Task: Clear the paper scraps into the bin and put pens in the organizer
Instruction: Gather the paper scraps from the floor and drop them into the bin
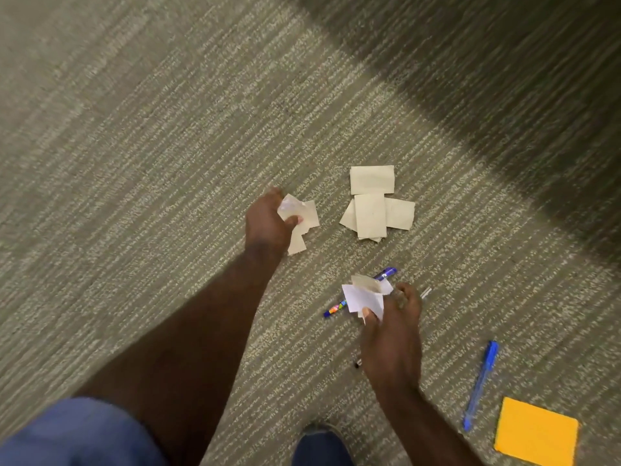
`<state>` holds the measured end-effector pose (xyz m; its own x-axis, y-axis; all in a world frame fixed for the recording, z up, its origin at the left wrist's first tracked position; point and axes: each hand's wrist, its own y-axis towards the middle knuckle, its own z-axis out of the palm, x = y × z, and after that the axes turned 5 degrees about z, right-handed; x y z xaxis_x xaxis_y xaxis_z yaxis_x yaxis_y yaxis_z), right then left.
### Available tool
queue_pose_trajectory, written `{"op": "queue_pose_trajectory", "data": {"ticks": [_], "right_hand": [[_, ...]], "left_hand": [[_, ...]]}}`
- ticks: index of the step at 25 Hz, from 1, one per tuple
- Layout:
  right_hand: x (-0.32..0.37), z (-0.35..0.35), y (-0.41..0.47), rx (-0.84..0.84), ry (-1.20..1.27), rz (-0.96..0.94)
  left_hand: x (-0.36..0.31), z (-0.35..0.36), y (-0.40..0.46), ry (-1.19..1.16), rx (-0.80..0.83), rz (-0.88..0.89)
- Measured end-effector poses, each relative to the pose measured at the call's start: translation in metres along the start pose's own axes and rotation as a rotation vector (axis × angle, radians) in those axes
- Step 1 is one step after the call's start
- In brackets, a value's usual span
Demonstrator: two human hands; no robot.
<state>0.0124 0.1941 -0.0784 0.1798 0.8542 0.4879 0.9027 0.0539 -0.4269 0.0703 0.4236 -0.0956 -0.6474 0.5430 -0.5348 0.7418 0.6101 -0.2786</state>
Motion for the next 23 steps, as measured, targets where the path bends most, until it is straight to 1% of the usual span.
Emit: {"op": "queue_pose_trajectory", "data": {"ticks": [4,6,9,11,12,15,18,20,23], "right_hand": [[0.003,0.006,0.022,0.050,-0.015,0.009],[0.003,0.006,0.027,0.057,-0.006,0.020],[0.001,0.006,0.029,0.070,0.016,0.059],[-0.001,0.003,0.026,0.075,0.072,0.060],[-0.001,0.000,0.023,0.070,0.113,0.053],[-0.008,-0.018,0.017,0.025,0.243,0.001],[-0.014,-0.045,0.023,-0.029,0.379,-0.026],[-0.018,-0.063,0.037,-0.085,0.386,-0.042],[-0.021,-0.081,0.060,-0.106,0.387,-0.060]], "left_hand": [[0.006,0.004,-0.015,-0.046,-0.155,0.021],[0.011,0.004,-0.016,-0.059,-0.160,-0.008],[0.019,0.001,-0.014,-0.072,-0.109,-0.078],[0.019,-0.003,-0.016,-0.101,-0.075,-0.061],[0.015,-0.004,-0.019,-0.145,-0.037,-0.046],[-0.011,0.000,-0.023,-0.335,0.146,-0.016],[-0.054,0.023,-0.022,-0.354,0.272,0.008],[-0.081,0.041,-0.024,-0.332,0.269,-0.056],[-0.102,0.062,-0.028,-0.361,0.183,-0.269]]}}
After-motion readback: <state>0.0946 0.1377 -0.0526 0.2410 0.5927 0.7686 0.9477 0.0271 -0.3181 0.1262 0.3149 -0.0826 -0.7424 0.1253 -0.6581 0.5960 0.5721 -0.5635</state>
